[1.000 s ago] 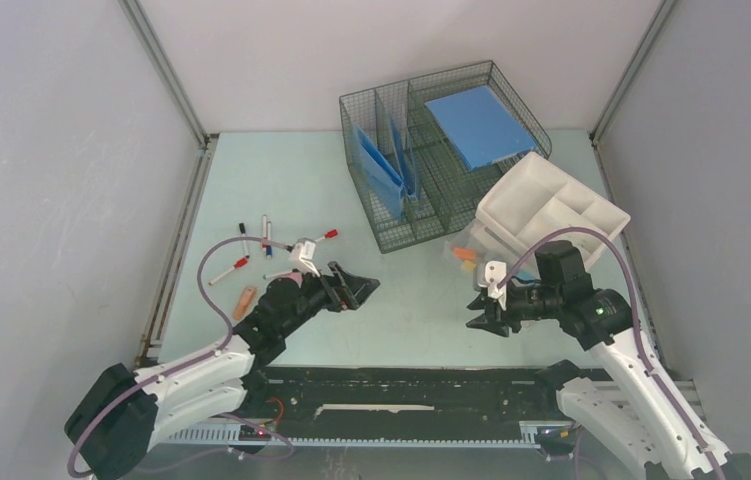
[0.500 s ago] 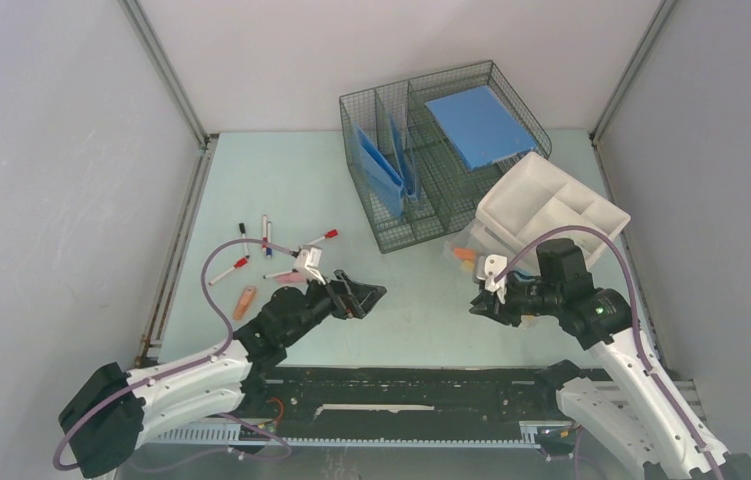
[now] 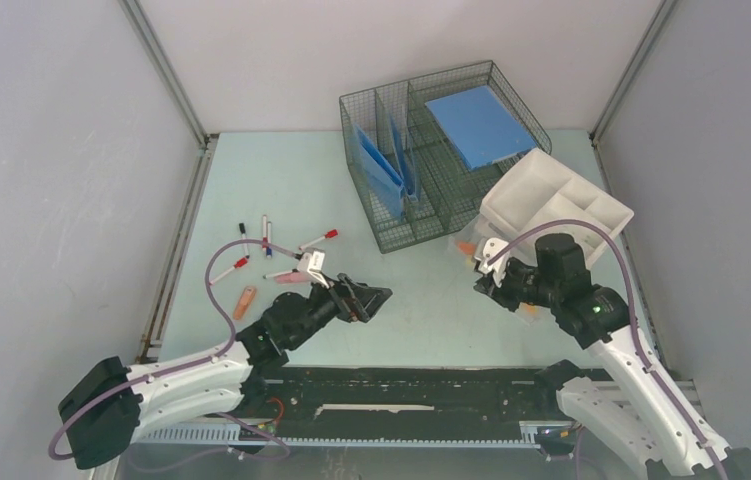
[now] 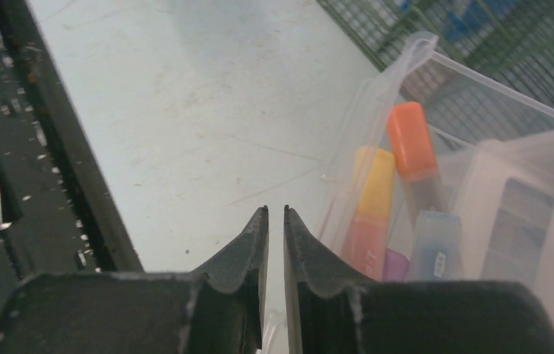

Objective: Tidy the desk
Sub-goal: Close the drawer in the storage box.

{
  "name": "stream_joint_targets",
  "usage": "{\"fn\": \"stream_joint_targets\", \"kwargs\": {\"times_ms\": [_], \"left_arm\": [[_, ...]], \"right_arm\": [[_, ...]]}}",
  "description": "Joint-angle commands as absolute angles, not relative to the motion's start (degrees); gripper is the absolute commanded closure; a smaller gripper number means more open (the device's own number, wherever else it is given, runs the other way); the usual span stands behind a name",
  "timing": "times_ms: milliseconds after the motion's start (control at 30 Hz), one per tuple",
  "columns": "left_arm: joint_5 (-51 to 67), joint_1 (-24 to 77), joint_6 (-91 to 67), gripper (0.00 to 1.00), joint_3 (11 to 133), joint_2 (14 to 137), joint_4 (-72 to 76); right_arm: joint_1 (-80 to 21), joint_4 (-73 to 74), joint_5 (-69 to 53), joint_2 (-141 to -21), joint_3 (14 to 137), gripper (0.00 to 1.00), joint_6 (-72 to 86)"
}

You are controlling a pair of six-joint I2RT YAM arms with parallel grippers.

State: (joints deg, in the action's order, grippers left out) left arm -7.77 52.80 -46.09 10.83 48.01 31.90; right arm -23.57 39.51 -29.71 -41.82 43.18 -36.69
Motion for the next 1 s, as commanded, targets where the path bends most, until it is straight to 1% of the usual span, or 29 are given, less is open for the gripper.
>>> {"fn": "stream_joint_targets", "kwargs": {"times_ms": [0, 100, 200, 233, 367, 400, 433, 667, 767, 967], "left_arm": [[-10.0, 53.9, -46.04, 0.0, 10.93, 48.91, 35.08], [-10.0, 54.41, -46.22, 0.0, 11.29, 50.16, 35.91], [-9.97, 55.12, -46.23, 0.0, 12.1, 51.91, 36.83], [-9.99, 55.45, -46.23, 0.0, 12.46, 52.66, 37.21], [-9.74, 56.69, -46.14, 0.0, 14.1, 55.49, 38.49], [-9.68, 56.94, -46.14, 0.0, 14.44, 56.14, 38.85], [-9.54, 57.28, -46.19, 0.0, 14.71, 56.73, 39.11], [-9.17, 58.38, -46.51, 0.0, 16.54, 60.63, 41.3], [-9.1, 59.0, -46.86, 0.0, 17.66, 62.72, 42.3], [-8.47, 60.08, -47.97, 0.0, 20.44, 68.23, 45.62]], "right_arm": [[-21.69, 35.48, -19.54, -41.0, 43.51, 0.8, -33.69], [-20.64, 34.93, -17.77, -40.24, 43.48, 0.78, -33.26], [-19.97, 35.18, -18.63, -39.65, 43.59, 0.76, -33.2], [-19.91, 36.07, -20.71, -39.5, 43.97, 0.75, -33.45], [-20.46, 42.74, -34.5, -38.94, 45.46, 0.61, -37.52], [-20.78, 44.12, -36.24, -39.05, 45.54, 0.59, -38.54], [-20.9, 44.35, -35.61, -39.49, 45.53, 0.59, -38.58], [-20.81, 40.03, -17.88, -42.03, 45.8, 0.65, -34.75], [-19.56, 38.42, -12.84, -41.56, 45.79, 0.67, -33.84], [-17.02, 35.44, -5.92, -40.04, 45.79, 0.67, -31.99]]}}
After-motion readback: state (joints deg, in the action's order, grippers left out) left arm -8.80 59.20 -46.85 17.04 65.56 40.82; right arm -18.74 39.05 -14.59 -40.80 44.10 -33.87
